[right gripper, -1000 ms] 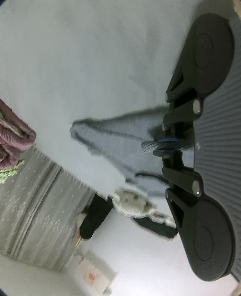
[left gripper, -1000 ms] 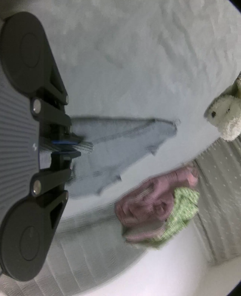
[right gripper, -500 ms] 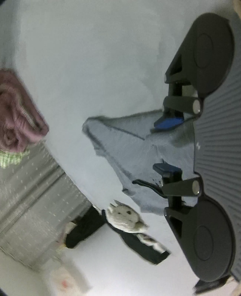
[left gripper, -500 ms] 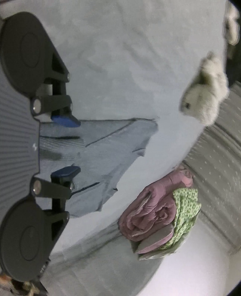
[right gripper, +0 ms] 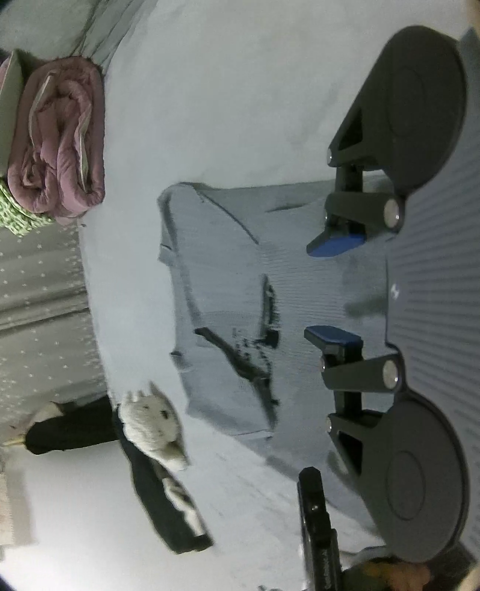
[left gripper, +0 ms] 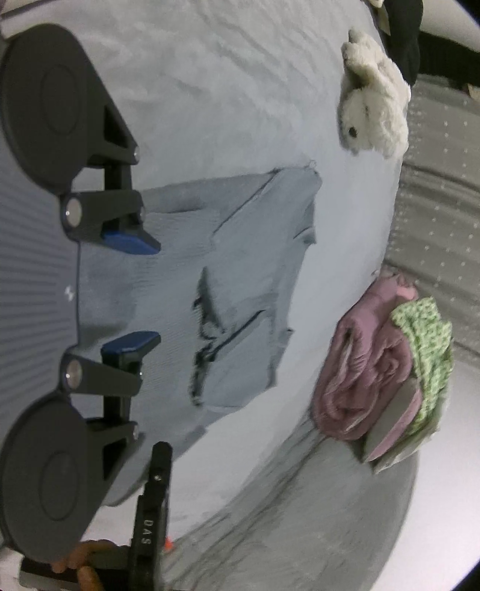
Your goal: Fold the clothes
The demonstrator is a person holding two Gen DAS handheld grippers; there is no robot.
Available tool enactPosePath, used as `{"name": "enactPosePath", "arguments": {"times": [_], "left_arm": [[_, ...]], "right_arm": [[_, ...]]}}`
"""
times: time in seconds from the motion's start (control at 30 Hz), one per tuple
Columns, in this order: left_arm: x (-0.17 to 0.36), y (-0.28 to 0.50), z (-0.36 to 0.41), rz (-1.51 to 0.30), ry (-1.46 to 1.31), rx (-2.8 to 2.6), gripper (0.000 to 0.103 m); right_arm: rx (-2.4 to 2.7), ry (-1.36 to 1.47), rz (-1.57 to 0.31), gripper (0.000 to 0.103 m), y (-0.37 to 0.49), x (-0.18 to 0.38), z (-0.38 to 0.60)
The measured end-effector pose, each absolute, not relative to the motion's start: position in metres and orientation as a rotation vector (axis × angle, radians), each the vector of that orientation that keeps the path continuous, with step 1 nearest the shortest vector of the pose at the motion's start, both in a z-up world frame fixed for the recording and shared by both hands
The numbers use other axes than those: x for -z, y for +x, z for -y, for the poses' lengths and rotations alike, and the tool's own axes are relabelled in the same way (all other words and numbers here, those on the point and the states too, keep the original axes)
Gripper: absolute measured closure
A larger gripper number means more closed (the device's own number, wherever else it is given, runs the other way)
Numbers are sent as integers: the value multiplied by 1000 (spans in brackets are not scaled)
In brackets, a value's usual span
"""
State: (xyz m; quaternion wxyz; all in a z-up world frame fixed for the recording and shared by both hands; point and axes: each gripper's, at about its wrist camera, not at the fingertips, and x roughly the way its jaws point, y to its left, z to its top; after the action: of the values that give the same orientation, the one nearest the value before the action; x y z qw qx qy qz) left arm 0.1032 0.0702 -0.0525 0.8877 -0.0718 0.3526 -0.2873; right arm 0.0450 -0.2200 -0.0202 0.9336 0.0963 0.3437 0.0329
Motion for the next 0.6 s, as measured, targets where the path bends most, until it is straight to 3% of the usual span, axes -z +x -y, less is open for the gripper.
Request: {"name": "enactPosePath", "arguments": {"times": [0.6], "left_arm": [[52, 80, -72, -772, -28, 590, 57]], "right_arm": [[-38, 122, -772, 58, 27, 24, 217]]}}
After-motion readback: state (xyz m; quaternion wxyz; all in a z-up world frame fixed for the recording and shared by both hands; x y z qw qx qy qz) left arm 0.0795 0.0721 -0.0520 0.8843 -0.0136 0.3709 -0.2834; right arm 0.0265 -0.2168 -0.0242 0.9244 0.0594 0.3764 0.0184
